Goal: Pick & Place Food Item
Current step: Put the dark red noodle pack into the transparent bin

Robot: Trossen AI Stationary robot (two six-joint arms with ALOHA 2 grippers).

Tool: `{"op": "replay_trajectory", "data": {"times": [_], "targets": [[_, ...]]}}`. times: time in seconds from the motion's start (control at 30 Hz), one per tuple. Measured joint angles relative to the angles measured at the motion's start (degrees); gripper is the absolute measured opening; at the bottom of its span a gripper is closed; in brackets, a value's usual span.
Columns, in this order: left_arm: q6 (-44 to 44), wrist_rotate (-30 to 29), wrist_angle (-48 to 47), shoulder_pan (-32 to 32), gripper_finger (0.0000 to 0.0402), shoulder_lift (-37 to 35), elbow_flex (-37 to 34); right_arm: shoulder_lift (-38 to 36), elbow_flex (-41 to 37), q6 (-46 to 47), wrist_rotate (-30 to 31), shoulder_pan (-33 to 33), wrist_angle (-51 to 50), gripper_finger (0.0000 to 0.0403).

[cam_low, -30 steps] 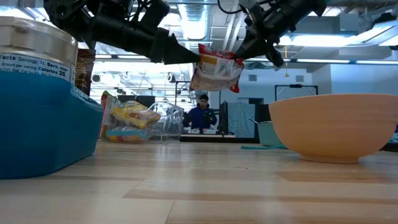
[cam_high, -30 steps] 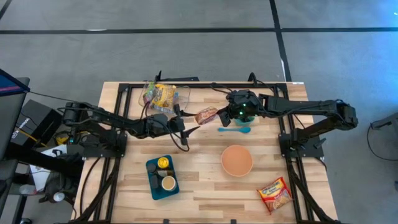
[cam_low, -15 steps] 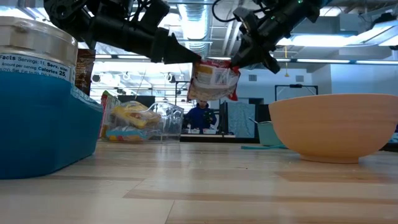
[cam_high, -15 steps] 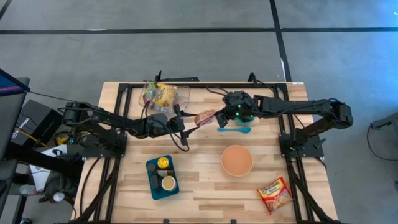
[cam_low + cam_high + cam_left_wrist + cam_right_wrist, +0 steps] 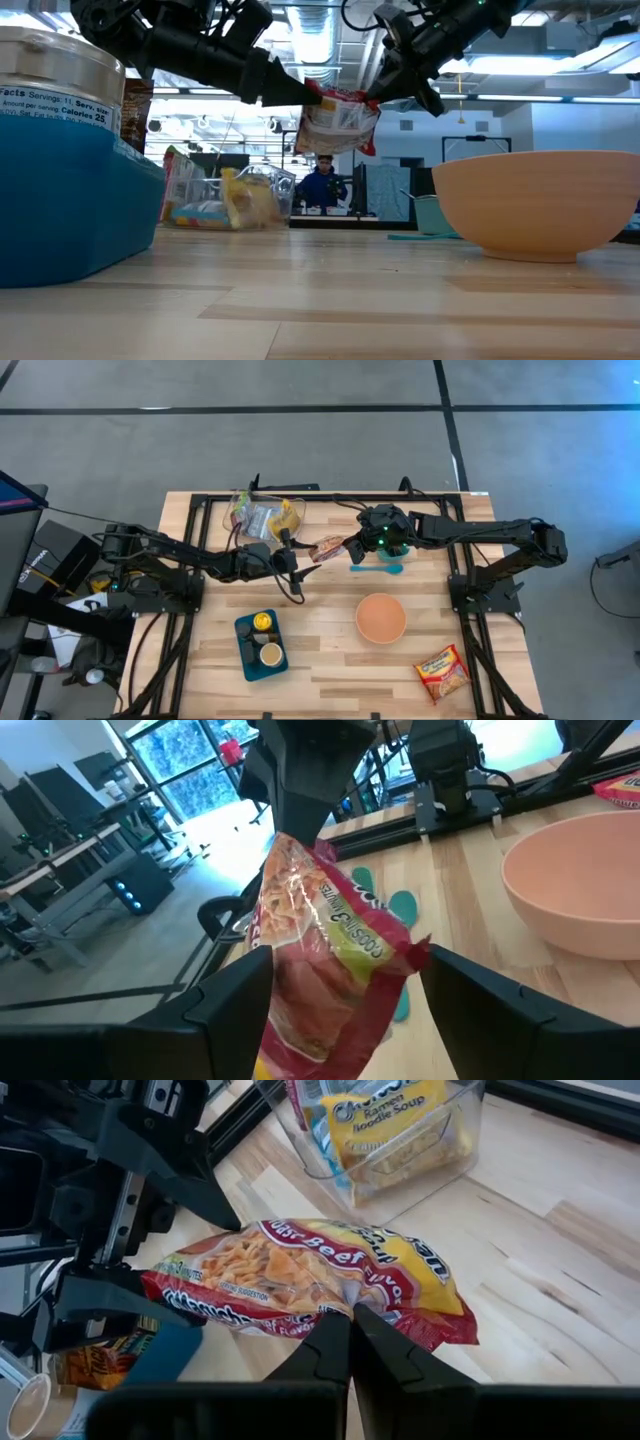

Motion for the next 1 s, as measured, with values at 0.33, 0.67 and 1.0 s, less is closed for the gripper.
{"op": "replay_trajectory", "data": {"times": [0.33,0.67,1.0], "targets": [[0.00,0.04,-0.11,0.00,0.0218,0.00,0.00,0.00,0.00,0.24,0.00,0.00,-0.06,0.0000],[0.00,0.06,-0.15,0.00,0.0126,0.00,0.00,0.00,0.00,0.24,0.00,0.00,-0.19,0.0000],[-0.01,0.25,-0.17,0.00,0.0070,0.00,0.00,0.00,0.00,-0.18,0.01,0.02,-0.98,0.0000]]}}
